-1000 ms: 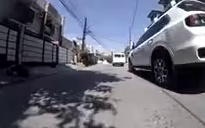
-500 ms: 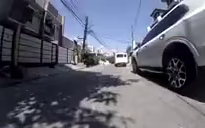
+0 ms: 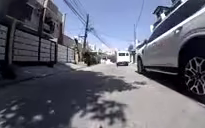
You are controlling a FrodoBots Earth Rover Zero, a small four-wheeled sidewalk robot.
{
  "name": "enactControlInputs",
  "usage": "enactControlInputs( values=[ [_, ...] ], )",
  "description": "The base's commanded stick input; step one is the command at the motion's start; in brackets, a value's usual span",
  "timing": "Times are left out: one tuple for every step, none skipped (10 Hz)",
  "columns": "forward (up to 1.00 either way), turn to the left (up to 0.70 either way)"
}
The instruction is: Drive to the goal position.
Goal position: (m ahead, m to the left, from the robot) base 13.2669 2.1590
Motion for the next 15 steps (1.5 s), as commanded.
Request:
enactControlInputs(
  values=[
    [1.00,-0.37],
    [1.00,-0.40],
    [1.00,-0.40],
    [1.00,-0.40],
    [1.00,-0.25],
    [1.00,-0.04],
    [1.00,0.00],
    [1.00,0.00],
    [1.00,0.00],
    [1.00,0.00],
    [1.00,0.00],
    [1.00,0.00],
    [1.00,0.00],
    [1.00,0.00],
    [1.00,0.00]
  ],
)
